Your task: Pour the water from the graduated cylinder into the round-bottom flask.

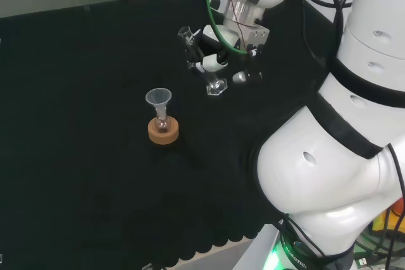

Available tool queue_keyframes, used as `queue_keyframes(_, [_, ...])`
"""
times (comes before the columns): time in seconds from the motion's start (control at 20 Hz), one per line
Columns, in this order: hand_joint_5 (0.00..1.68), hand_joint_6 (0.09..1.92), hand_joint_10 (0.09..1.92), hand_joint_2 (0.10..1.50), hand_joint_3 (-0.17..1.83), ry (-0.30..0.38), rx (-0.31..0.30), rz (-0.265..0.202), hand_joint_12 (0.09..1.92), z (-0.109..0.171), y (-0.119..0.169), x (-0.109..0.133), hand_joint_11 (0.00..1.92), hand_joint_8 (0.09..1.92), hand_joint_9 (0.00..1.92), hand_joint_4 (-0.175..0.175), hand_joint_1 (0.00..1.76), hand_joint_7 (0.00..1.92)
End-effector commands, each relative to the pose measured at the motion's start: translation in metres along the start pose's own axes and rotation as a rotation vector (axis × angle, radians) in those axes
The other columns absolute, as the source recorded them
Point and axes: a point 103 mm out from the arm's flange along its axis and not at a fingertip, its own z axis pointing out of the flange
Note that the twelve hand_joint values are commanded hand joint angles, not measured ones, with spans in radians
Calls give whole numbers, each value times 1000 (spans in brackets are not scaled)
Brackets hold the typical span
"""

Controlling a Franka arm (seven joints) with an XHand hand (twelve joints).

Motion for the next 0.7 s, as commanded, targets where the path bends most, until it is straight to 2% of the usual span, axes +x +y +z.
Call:
queue_keyframes(0.05, [1003, 983, 87, 1115, -7, -123, 95, 57, 765, 10, -55, 7, 1283, 302, 1432, -82, 1123, 1275])
queue_keyframes(0.45, [1005, 981, 87, 1114, -7, -187, 198, 95, 763, 21, -77, 18, 1283, 299, 1432, -83, 1124, 1277])
queue_keyframes(0.6, [1006, 980, 87, 1114, -7, -225, 236, 107, 762, 20, -76, 21, 1282, 298, 1432, -83, 1125, 1278])
queue_keyframes(0.7, [1006, 979, 87, 1113, -7, -267, 283, 110, 760, 18, -71, 24, 1281, 297, 1432, -83, 1125, 1279])
